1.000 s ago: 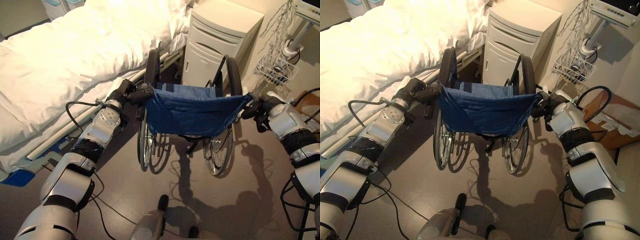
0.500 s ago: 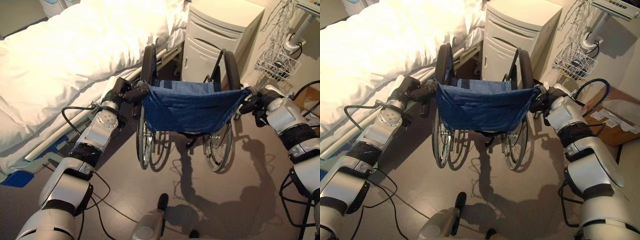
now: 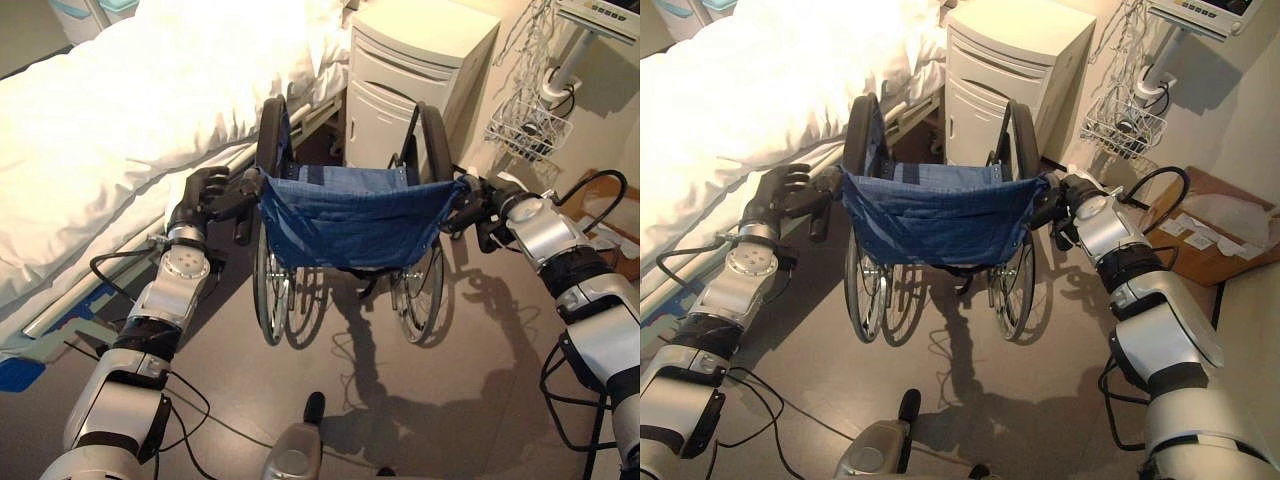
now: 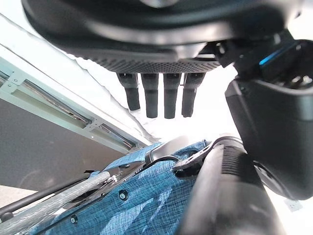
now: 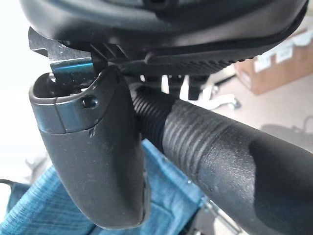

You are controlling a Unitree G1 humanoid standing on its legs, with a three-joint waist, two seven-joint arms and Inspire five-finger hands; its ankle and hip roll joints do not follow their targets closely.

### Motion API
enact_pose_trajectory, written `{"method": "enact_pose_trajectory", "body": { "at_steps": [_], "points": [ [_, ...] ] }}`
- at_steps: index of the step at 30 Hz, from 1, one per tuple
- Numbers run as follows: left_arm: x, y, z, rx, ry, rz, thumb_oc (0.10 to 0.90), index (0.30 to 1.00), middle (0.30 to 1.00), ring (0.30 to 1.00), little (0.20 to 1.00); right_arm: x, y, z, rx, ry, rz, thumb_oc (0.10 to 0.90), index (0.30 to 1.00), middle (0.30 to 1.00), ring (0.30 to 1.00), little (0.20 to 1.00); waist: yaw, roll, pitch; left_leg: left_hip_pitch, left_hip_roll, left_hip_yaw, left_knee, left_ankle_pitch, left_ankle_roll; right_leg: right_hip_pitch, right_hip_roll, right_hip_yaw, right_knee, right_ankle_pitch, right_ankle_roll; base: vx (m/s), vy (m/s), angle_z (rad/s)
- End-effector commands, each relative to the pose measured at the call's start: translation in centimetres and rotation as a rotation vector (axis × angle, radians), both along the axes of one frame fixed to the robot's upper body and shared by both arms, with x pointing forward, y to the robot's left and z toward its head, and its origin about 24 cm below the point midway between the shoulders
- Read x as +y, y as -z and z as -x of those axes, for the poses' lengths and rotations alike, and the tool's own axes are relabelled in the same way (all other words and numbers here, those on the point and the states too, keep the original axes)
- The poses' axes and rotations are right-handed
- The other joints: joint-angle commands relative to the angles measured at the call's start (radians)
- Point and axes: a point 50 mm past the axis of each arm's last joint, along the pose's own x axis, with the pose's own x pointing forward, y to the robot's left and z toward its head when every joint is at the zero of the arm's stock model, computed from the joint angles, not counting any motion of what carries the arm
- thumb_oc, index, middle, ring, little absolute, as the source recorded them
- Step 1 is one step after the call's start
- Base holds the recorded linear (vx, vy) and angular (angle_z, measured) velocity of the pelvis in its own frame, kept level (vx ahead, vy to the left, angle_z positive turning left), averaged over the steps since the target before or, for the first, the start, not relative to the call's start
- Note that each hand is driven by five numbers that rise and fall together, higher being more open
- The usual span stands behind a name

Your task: Push the wheelchair next to the bed

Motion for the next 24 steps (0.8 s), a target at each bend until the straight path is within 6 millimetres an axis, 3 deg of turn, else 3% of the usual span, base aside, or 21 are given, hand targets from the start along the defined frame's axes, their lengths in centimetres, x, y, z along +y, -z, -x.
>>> {"method": "enact_pose_trajectory", "body": {
  "at_steps": [1,11,18,24],
  "points": [
    [4.2,3.1,2.4,0.145,-0.102,-0.065,0.8,0.9,0.9,0.9,0.9,4.6,-1.8,-0.5,-0.078,-0.184,-0.098,0.8,0.9,0.9,0.9,0.9,0.097,-0.046,0.024,0.002,-0.03,0.038,-0.011,-0.054,0.002,0.025,-0.092,-0.014,0.075,0.238,0.047,0.0,0.0,0.0],
    [5.1,3.9,3.3,0.084,-0.094,0.217,0.8,0.9,0.9,0.9,0.9,2.1,-4.1,-0.2,-0.131,-0.137,-0.353,0.8,0.9,0.9,0.9,0.9,0.078,-0.059,-0.028,0.051,-0.026,0.048,-0.033,-0.064,0.004,0.034,-0.094,-0.008,0.095,0.242,0.047,0.02,0.004,-0.01],
    [7.0,5.8,5.0,0.091,-0.157,0.342,0.8,0.9,0.9,0.9,0.9,-0.1,-7.3,0.3,-0.268,-0.131,-0.499,0.8,0.9,0.9,0.9,0.9,0.051,-0.064,-0.062,0.085,-0.027,0.064,-0.054,-0.07,0.009,0.03,-0.095,-0.001,0.119,0.244,0.05,0.0,0.013,-0.07],
    [8.1,7.8,6.5,0.05,-0.222,0.535,0.8,0.9,0.9,0.9,0.9,-2.3,-7.4,1.1,-0.282,-0.126,-0.604,0.8,0.9,0.9,0.9,0.9,0.022,-0.064,-0.085,0.116,-0.024,0.078,-0.07,-0.077,0.014,0.016,-0.097,0.012,0.139,0.24,0.051,0.0,0.017,-0.09]
  ]
}}
